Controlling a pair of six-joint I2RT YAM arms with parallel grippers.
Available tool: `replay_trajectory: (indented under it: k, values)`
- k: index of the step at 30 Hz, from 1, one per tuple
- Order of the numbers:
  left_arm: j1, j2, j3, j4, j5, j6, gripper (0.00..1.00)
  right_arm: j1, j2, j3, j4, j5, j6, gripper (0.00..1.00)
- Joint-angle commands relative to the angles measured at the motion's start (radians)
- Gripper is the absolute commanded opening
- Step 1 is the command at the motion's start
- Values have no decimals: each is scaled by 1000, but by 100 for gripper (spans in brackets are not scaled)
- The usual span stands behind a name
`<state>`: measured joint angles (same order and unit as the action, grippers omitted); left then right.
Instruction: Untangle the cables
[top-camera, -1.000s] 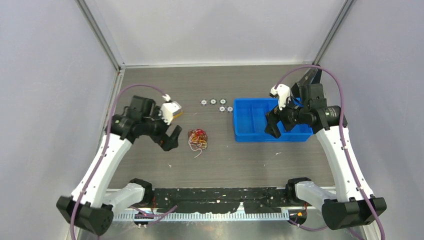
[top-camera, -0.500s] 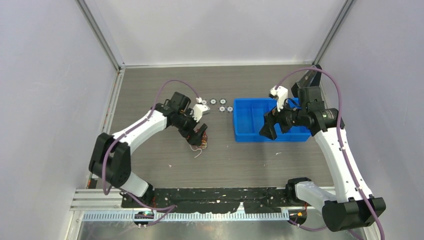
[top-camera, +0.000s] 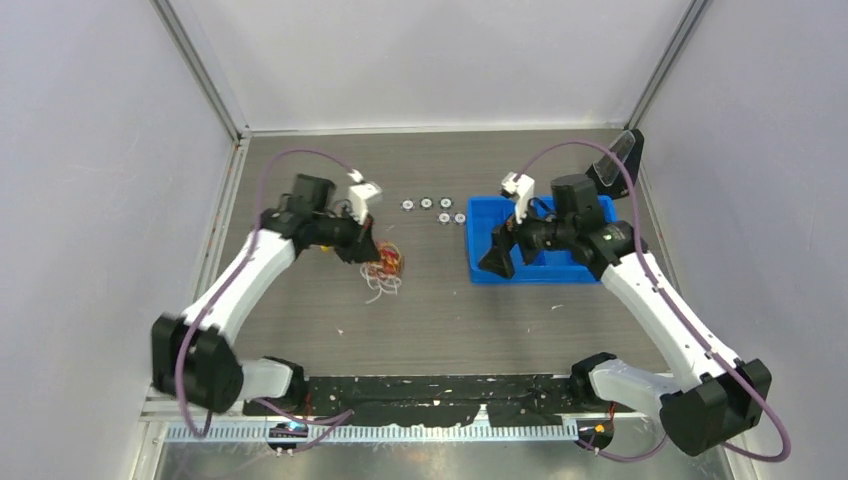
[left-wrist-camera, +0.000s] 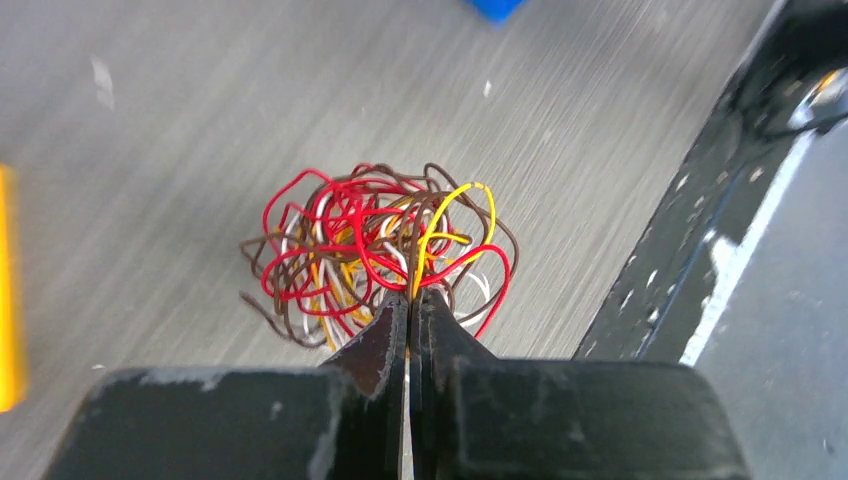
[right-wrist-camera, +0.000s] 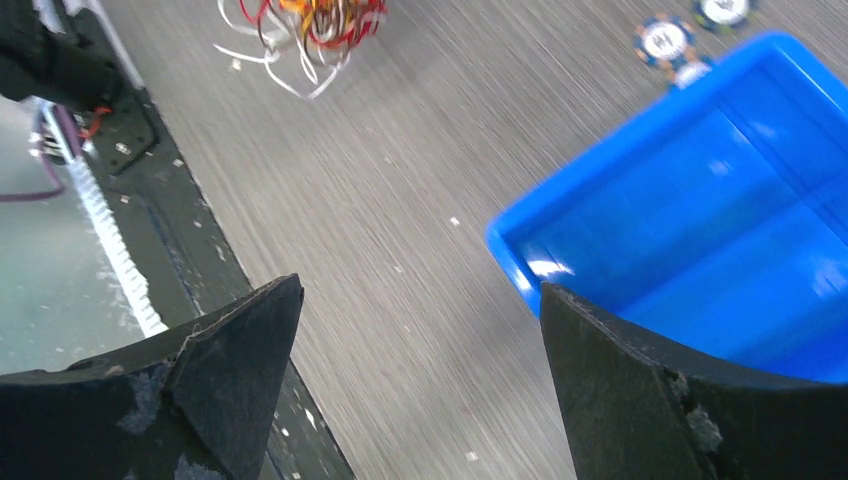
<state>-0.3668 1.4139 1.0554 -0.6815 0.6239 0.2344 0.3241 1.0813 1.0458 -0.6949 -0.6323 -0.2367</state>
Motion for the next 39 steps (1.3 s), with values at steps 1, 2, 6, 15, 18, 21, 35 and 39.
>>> replay_trajectory:
  k: [1, 2, 6, 15, 18, 21, 35, 39]
  values:
    - [91, -242, -8, 2, 269, -105, 0, 126, 38, -13, 368, 1, 167, 95]
    - [92, -276, -13, 10, 285, -126, 0, 173, 65, -12, 409, 6, 210, 95]
    - [104, -362, -14, 74, 328, -245, 0, 298, 156, 15, 651, 22, 336, 95]
    - [141, -439, 3, 313, 476, -584, 0, 474, 343, 18, 1061, 8, 394, 90]
    - [146, -452, 34, 261, 487, -560, 0, 481, 379, 30, 1108, -2, 444, 49]
    - [198, -472, 75, 199, 488, -525, 0, 485, 375, 36, 1077, 25, 413, 9]
    - [660, -431, 432, -367, 41, 27, 0, 364, 300, -29, 634, 167, 183, 5]
    - [660, -445, 224, -470, 16, 228, 0, 362, 305, 68, 633, 126, 211, 5]
